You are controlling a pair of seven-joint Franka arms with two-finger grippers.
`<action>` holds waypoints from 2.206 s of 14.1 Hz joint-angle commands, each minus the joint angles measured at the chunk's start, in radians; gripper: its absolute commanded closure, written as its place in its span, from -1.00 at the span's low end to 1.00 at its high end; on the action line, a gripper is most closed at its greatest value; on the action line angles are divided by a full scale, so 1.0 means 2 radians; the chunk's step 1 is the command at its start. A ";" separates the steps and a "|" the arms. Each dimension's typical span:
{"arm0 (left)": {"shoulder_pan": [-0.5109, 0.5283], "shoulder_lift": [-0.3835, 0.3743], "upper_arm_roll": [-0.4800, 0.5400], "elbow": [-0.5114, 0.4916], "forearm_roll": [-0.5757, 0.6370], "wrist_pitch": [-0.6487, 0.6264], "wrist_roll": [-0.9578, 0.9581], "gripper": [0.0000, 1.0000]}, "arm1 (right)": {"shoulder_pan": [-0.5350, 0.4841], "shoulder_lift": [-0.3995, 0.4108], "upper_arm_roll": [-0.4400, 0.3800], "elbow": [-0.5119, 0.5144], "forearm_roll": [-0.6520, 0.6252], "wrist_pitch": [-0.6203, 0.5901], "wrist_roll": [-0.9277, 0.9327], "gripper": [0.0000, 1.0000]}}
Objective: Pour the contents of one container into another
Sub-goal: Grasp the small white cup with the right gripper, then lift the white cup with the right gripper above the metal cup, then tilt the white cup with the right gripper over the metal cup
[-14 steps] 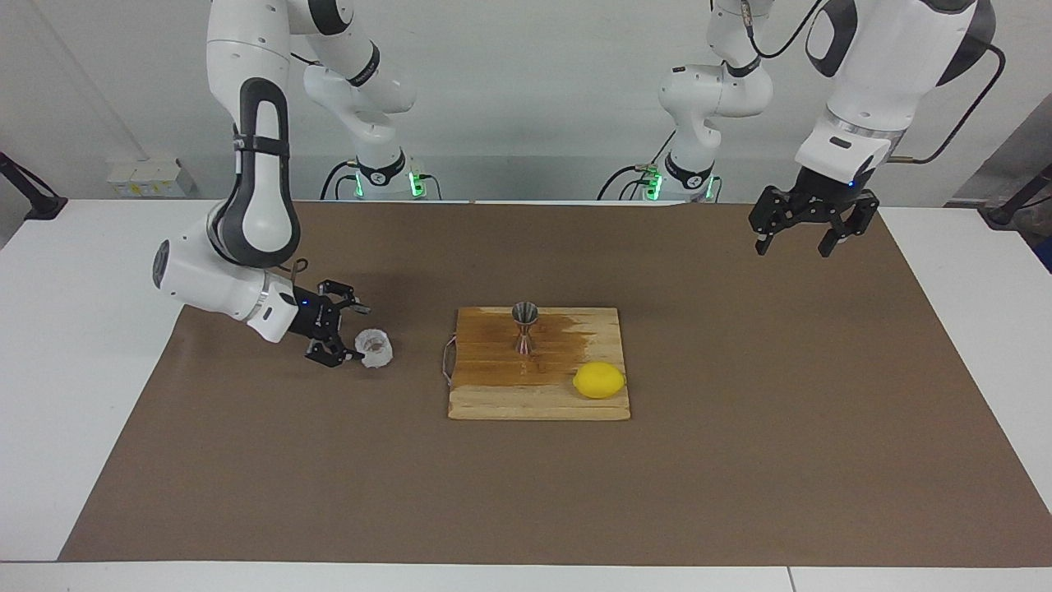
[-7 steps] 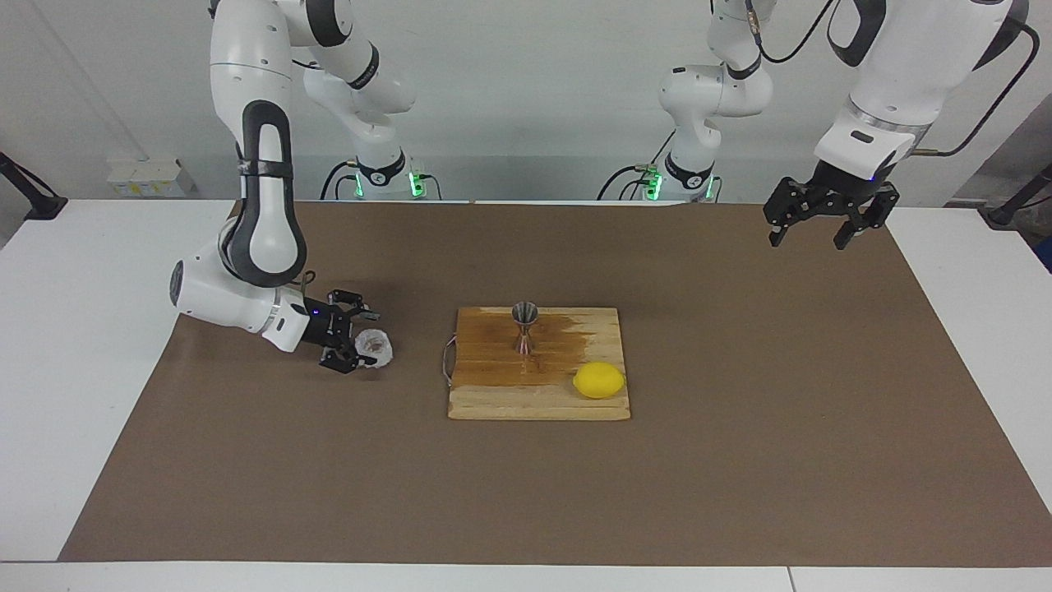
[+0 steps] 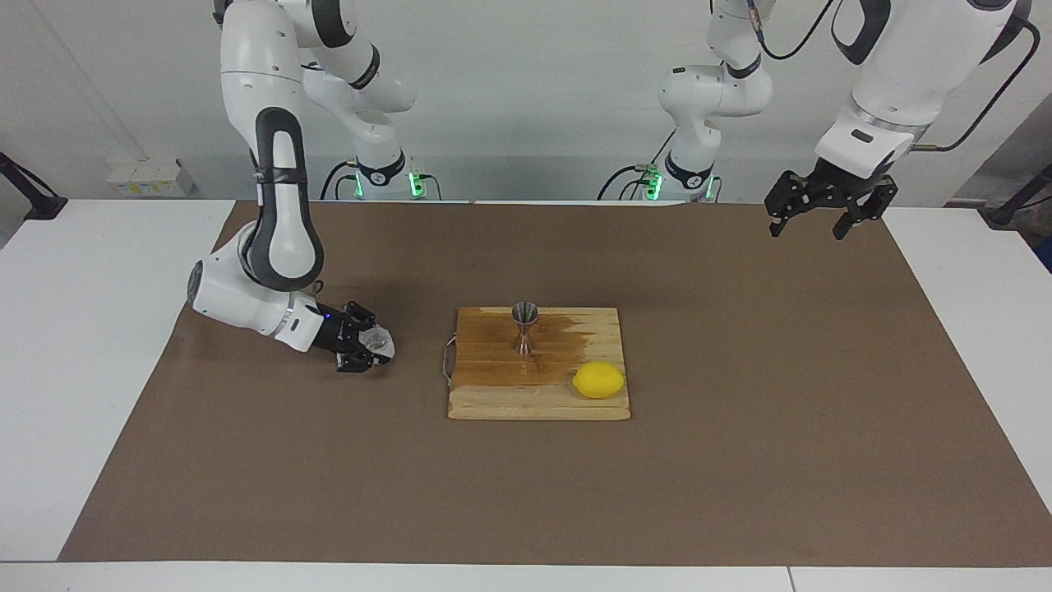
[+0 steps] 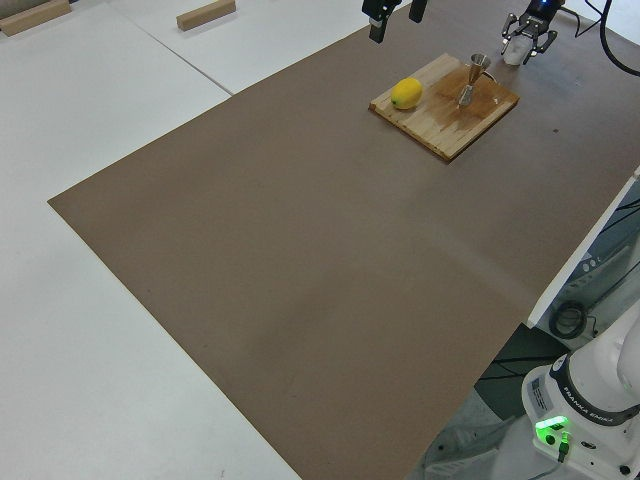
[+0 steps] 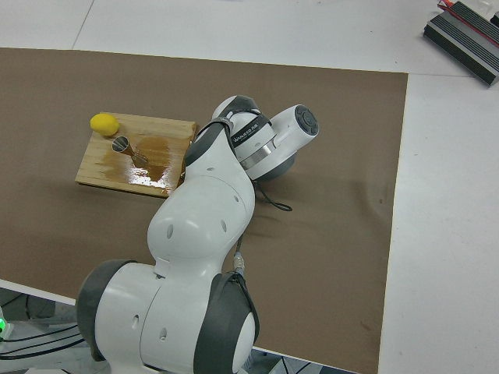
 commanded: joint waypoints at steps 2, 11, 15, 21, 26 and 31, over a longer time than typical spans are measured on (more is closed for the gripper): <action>0.005 -0.014 -0.003 -0.015 0.006 -0.003 0.002 -1.00 | 0.038 -0.044 0.003 0.010 0.001 0.005 0.103 1.00; 0.005 -0.014 -0.003 -0.015 0.006 -0.003 0.002 -1.00 | 0.197 -0.074 0.004 0.099 -0.150 0.024 0.453 1.00; 0.005 -0.014 -0.003 -0.015 0.006 -0.003 0.002 -1.00 | 0.254 -0.070 0.004 0.115 -0.268 0.040 0.553 1.00; 0.005 -0.014 -0.003 -0.015 0.006 -0.003 0.002 -1.00 | 0.292 -0.075 0.004 0.109 -0.397 0.037 0.574 1.00; 0.005 -0.014 -0.003 -0.015 0.006 -0.003 0.002 -1.00 | 0.310 -0.076 0.004 0.109 -0.447 0.041 0.574 1.00; 0.005 -0.014 -0.003 -0.015 0.006 -0.003 0.002 -1.00 | 0.323 -0.080 0.004 0.107 -0.493 0.040 0.574 1.00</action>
